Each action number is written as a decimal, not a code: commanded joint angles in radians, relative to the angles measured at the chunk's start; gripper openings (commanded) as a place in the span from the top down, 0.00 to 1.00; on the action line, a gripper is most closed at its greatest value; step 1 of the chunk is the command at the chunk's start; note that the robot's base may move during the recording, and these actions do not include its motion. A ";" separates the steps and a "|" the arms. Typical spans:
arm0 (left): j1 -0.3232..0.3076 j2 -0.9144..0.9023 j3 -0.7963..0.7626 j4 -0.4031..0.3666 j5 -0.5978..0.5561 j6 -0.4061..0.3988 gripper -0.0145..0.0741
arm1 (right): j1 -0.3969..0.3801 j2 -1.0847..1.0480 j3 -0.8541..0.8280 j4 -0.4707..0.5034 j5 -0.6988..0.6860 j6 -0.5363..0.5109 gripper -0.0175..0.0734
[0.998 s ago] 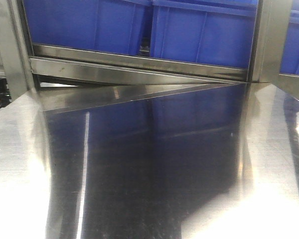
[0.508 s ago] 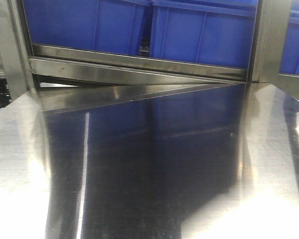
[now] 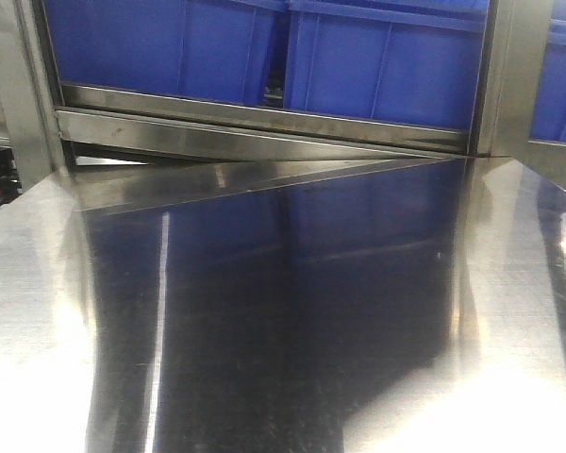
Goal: Pick and sort blue part to right shelf
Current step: 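Hold both blue parts raised in the grippers, then drive the base away from the table carrying both parts, then drive the base along the aisle to the shelf of blue bins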
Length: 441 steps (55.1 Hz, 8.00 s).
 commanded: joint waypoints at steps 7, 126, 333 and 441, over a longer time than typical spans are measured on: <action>-0.004 -0.014 -0.024 0.010 -0.090 -0.009 0.47 | -0.001 0.015 -0.023 -0.020 -0.081 -0.010 0.48; 0.000 -0.010 -0.024 0.009 -0.093 -0.009 0.47 | -0.001 0.022 -0.023 -0.020 -0.078 -0.010 0.48; 0.000 -0.008 -0.024 0.004 -0.095 -0.009 0.47 | -0.003 0.022 -0.023 -0.020 -0.077 -0.010 0.48; 0.000 -0.008 -0.024 0.004 -0.095 -0.009 0.47 | -0.003 0.022 -0.023 -0.020 -0.077 -0.010 0.48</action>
